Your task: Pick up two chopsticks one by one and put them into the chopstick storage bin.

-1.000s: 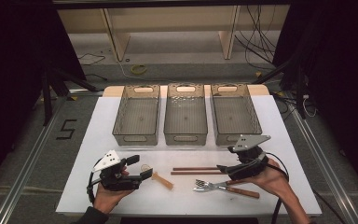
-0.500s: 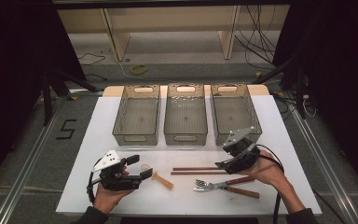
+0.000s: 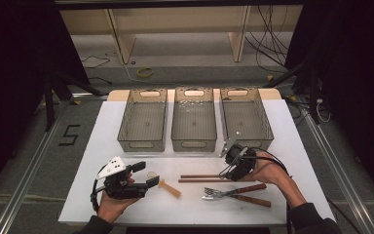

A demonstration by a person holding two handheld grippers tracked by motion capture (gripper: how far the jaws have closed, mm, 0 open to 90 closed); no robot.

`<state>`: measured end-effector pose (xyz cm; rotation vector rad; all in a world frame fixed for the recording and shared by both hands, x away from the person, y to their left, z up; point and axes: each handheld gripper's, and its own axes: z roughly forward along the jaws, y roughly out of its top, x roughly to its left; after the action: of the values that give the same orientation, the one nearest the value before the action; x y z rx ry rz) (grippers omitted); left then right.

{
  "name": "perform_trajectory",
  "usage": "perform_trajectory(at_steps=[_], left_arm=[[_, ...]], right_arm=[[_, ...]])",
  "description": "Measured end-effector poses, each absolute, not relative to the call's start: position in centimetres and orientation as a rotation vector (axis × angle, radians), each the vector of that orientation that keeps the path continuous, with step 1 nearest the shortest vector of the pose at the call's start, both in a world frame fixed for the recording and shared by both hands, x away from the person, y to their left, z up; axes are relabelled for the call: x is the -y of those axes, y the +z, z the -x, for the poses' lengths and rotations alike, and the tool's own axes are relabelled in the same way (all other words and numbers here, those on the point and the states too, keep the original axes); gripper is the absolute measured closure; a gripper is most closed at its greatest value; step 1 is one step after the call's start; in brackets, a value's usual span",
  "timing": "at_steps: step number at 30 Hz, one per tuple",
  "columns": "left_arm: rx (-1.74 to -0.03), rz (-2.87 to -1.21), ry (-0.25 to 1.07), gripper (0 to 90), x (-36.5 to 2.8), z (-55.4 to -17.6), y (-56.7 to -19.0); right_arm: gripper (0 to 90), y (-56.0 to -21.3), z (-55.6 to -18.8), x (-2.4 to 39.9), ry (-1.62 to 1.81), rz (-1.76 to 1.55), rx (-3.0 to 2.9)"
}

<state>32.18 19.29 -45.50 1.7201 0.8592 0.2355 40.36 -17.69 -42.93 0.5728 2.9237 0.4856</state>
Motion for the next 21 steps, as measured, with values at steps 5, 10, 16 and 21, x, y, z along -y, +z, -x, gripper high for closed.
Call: perform_trajectory(at_steps=[5, 10, 16, 21], left_arm=[[-0.860, -1.723, 0.235, 18.3, -19.3, -32.2, -45.5], [-0.857, -1.724, 0.235, 18.3, -19.3, -32.2, -45.5], [-0.858, -1.721, 0.237, 18.4, -19.4, -32.2, -45.4], [-0.860, -1.720, 0.237, 18.5, -19.4, -32.2, -45.4]], right_arm=[[54.6, -43.7, -40.9, 17.1, 0.410, -0.496, -2.954], [59.1, -44.3, -41.3, 16.6, 0.342, -0.462, -2.988], [63.5, -44.8, -41.4, 16.3, 0.289, -0.421, -3.009], [66.7, -45.0, -41.6, 16.4, 0.262, -0.420, -3.013]])
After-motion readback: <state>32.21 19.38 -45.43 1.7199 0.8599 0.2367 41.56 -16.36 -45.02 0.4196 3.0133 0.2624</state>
